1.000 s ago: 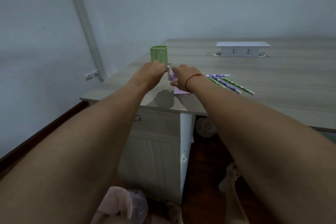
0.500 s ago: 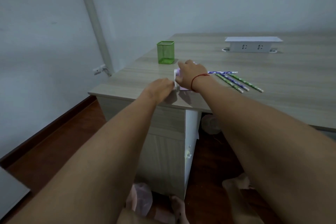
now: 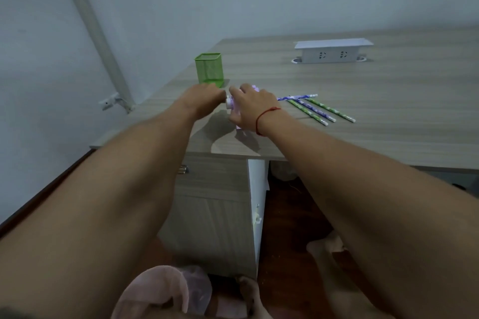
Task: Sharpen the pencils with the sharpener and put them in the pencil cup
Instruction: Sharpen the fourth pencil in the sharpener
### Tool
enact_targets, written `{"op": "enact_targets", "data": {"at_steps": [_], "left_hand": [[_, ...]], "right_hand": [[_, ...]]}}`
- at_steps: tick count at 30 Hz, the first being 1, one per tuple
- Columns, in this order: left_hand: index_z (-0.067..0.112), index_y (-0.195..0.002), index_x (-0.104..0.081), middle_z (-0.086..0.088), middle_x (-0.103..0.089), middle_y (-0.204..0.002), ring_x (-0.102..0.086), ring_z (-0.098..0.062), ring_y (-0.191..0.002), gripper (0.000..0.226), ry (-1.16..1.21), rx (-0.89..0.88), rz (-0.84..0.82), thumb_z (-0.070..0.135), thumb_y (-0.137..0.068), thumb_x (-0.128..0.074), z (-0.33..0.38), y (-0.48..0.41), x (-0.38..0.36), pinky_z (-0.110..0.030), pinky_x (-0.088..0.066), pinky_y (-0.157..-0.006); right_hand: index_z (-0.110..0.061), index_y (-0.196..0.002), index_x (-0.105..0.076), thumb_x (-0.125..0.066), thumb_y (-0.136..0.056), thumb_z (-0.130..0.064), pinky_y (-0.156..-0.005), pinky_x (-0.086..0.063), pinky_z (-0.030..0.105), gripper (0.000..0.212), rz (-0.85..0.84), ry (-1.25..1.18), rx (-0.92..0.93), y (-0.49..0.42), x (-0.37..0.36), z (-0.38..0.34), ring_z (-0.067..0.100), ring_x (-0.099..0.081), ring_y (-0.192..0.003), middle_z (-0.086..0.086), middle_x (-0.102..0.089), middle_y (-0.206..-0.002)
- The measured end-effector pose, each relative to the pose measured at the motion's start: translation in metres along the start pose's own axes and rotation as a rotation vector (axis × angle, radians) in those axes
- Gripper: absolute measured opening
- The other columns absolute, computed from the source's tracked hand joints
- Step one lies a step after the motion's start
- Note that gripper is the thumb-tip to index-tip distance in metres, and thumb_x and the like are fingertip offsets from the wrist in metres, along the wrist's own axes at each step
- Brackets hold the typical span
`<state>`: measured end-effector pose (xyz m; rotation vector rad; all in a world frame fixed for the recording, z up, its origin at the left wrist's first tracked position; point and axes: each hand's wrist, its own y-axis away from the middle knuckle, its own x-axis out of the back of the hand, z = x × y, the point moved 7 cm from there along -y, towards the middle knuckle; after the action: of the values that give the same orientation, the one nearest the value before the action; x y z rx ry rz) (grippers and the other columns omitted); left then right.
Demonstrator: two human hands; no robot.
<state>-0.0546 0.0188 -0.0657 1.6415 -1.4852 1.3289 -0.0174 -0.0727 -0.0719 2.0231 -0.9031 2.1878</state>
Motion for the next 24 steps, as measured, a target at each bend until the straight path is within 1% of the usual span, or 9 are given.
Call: {"op": "enact_targets", "data": {"at_steps": [3, 6, 11, 14, 16, 17, 18, 21, 24], "left_hand": [[0.010, -0.110, -0.062, -0.021, -0.065, -0.103, -0.064, -0.040, -0.094, 0.023, -0.044, -0.013, 0.062, 0.009, -0.094, -0.045, -0.001, 0.001, 0.019, -0.042, -0.053, -0.074], [0.005, -0.112, -0.059, -0.024, -0.064, -0.103, -0.062, -0.043, -0.095, 0.023, -0.082, 0.005, 0.152, 0.008, -0.098, -0.041, 0.001, 0.007, 0.035, -0.045, -0.048, -0.072], [-0.002, -0.109, -0.057, -0.027, -0.064, -0.100, -0.063, -0.044, -0.090, 0.022, 0.034, 0.041, 0.225, 0.010, -0.099, -0.042, 0.011, 0.033, 0.038, -0.048, -0.048, -0.073], [0.001, -0.112, -0.059, -0.026, -0.066, -0.095, -0.065, -0.042, -0.084, 0.022, 0.136, 0.038, 0.290, 0.006, -0.095, -0.046, 0.021, 0.054, 0.036, -0.047, -0.052, -0.070], [0.006, -0.115, -0.056, -0.022, -0.063, -0.085, -0.060, -0.039, -0.073, 0.024, 0.190, 0.050, 0.254, 0.006, -0.095, -0.043, 0.034, 0.067, 0.027, -0.041, -0.046, -0.063], [0.006, -0.114, -0.055, -0.018, -0.060, -0.082, -0.056, -0.036, -0.070, 0.024, 0.192, 0.076, 0.195, 0.006, -0.096, -0.041, 0.039, 0.071, 0.020, -0.038, -0.042, -0.062], [0.005, -0.112, -0.056, -0.017, -0.060, -0.084, -0.056, -0.034, -0.072, 0.023, 0.176, 0.109, 0.131, 0.006, -0.096, -0.039, 0.043, 0.073, 0.012, -0.037, -0.042, -0.064], [0.000, -0.105, -0.062, -0.019, -0.065, -0.102, -0.064, -0.034, -0.091, 0.023, 0.155, 0.159, 0.003, 0.005, -0.096, -0.041, 0.041, 0.063, -0.007, -0.037, -0.048, -0.076], [0.001, -0.099, -0.064, -0.020, -0.064, -0.102, -0.062, -0.035, -0.093, 0.027, 0.269, 0.162, -0.069, 0.012, -0.097, -0.039, 0.036, 0.051, -0.016, -0.039, -0.046, -0.079]], "right_hand": [[-0.017, -0.135, -0.043, -0.041, -0.096, -0.033, -0.091, -0.043, 0.040, 0.043, -0.050, 0.013, -0.009, -0.001, 0.004, 0.000, 0.032, -0.050, -0.119, 0.010, -0.047, -0.134], [-0.018, -0.142, -0.035, -0.044, -0.097, -0.039, -0.095, -0.042, 0.041, 0.051, -0.131, 0.048, -0.015, -0.003, 0.006, 0.002, 0.033, -0.049, -0.123, 0.011, -0.044, -0.140], [-0.018, -0.135, -0.043, -0.050, -0.094, -0.043, -0.094, -0.043, 0.041, 0.048, -0.172, 0.041, -0.038, -0.005, 0.007, 0.002, 0.034, -0.051, -0.120, 0.012, -0.047, -0.136], [-0.016, -0.131, -0.046, -0.052, -0.094, -0.041, -0.095, -0.043, 0.040, 0.046, -0.172, 0.033, -0.041, -0.005, 0.007, 0.001, 0.034, -0.051, -0.121, 0.012, -0.048, -0.135], [-0.015, -0.131, -0.047, -0.052, -0.094, -0.040, -0.093, -0.043, 0.040, 0.045, -0.173, 0.055, -0.044, -0.007, 0.008, 0.000, 0.034, -0.052, -0.119, 0.013, -0.049, -0.134], [-0.014, -0.131, -0.046, -0.051, -0.094, -0.040, -0.093, -0.044, 0.040, 0.045, -0.179, 0.067, -0.040, -0.007, 0.007, -0.001, 0.034, -0.053, -0.119, 0.014, -0.050, -0.133], [-0.014, -0.131, -0.046, -0.051, -0.094, -0.040, -0.093, -0.044, 0.040, 0.046, -0.187, 0.070, -0.032, -0.007, 0.007, -0.001, 0.035, -0.053, -0.118, 0.014, -0.049, -0.133], [-0.014, -0.131, -0.045, -0.047, -0.094, -0.040, -0.094, -0.043, 0.041, 0.045, -0.181, 0.052, 0.006, -0.007, 0.004, -0.002, 0.035, -0.052, -0.118, 0.015, -0.049, -0.134], [-0.013, -0.131, -0.045, -0.044, -0.095, -0.037, -0.094, -0.043, 0.040, 0.044, -0.145, 0.034, 0.042, -0.006, 0.003, -0.002, 0.035, -0.052, -0.118, 0.016, -0.048, -0.134]]}}
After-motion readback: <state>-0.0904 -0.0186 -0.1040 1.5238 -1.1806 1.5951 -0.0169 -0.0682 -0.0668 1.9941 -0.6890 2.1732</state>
